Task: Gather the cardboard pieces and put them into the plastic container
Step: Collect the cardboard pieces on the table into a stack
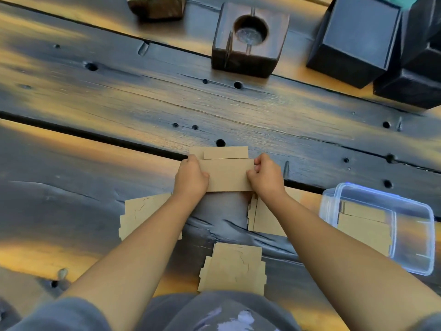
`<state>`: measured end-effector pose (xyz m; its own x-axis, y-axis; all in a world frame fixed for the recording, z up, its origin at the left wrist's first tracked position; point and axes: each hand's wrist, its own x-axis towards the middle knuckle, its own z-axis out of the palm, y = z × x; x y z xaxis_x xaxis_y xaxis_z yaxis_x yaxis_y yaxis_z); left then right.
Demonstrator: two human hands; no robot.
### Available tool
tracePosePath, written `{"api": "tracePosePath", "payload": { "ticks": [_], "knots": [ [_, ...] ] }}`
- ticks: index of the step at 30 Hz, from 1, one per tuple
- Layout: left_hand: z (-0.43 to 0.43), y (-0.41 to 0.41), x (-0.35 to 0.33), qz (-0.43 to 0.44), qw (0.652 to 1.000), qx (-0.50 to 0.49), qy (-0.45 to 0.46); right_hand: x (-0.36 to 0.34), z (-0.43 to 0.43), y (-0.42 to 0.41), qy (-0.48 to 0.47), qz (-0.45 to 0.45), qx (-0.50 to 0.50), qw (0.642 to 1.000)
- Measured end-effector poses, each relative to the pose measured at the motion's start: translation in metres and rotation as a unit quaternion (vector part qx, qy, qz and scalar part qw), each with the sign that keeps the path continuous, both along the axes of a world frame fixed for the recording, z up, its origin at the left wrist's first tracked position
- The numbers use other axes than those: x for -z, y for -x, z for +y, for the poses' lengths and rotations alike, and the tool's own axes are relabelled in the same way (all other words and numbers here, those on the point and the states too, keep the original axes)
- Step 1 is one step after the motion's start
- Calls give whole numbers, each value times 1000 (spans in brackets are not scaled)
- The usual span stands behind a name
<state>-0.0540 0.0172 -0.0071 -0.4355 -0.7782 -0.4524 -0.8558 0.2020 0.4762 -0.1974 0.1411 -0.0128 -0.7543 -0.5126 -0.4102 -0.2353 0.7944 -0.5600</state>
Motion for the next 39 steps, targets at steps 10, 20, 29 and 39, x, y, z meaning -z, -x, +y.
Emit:
{"api": "tracePosePath", "payload": {
  "ticks": [10,20,29,39],
  "knots": [
    [45,15,-3,36,999,15,7,-12,44,8,-14,17,42,999],
    [111,28,0,47,995,84,-26,-9,120,-4,-48,33,121,991],
    [151,25,3,23,994,98,-45,-3,152,-25,-71,19,132,988],
    [160,34,5,-2,995,67,-73,-3,151,-15,-101,-27,153,983]
  ]
}}
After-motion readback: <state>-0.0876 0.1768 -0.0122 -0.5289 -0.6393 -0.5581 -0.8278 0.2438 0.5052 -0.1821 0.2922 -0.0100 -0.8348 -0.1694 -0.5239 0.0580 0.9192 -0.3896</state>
